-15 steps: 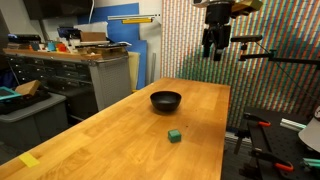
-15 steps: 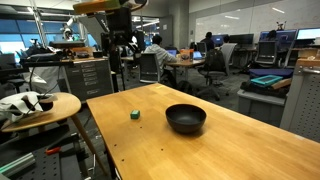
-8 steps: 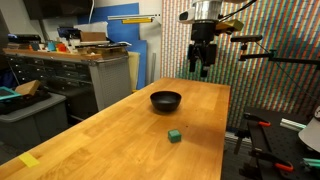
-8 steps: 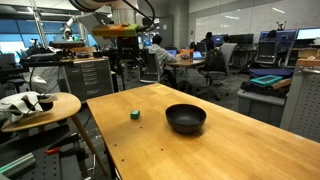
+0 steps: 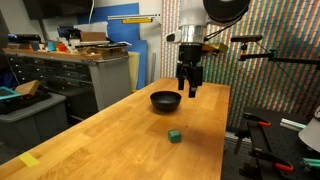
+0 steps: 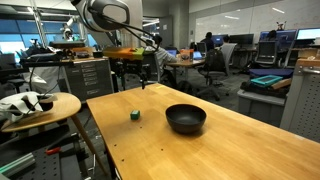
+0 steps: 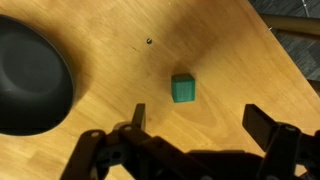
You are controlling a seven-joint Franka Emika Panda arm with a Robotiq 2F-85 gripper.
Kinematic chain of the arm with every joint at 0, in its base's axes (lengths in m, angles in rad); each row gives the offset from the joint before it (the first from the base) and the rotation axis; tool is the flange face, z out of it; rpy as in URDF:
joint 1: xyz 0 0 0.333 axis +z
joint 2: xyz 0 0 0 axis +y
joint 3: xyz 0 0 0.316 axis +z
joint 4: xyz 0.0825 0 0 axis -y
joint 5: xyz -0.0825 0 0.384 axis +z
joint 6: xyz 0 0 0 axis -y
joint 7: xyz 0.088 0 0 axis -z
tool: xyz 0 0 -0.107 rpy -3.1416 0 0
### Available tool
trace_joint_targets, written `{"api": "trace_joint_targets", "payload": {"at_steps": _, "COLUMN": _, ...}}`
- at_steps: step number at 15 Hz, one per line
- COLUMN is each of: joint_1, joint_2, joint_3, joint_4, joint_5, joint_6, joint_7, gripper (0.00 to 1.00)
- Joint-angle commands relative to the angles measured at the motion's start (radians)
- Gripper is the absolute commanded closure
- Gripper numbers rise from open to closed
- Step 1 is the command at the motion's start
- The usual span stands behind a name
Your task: Put the block in the bowl
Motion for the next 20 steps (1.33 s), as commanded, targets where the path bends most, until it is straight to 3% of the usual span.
{"api": "trace_joint_targets", "payload": {"at_steps": 1, "joint_1": -0.027, "joint_2": 0.103, "joint_3": 0.048, "joint_4": 0.046, "joint_5": 0.058, "joint_6": 0.068, "joint_7": -0.057, "gripper": 0.0}}
{"api": "trace_joint_targets", "payload": {"at_steps": 11, "joint_1": -0.127, "joint_2": 0.326, "joint_3": 0.186, "joint_4": 0.048, "joint_5": 0.033, "joint_6": 0.367, "joint_7": -0.074, "gripper": 0.0}}
{"api": "trace_joint_targets", "payload": {"at_steps": 20, "joint_1": -0.226, "joint_2": 0.447, "joint_3": 0.286, "joint_4": 0.077, "joint_5": -0.044, "joint_6": 0.416, "joint_7": -0.047, "gripper": 0.0}}
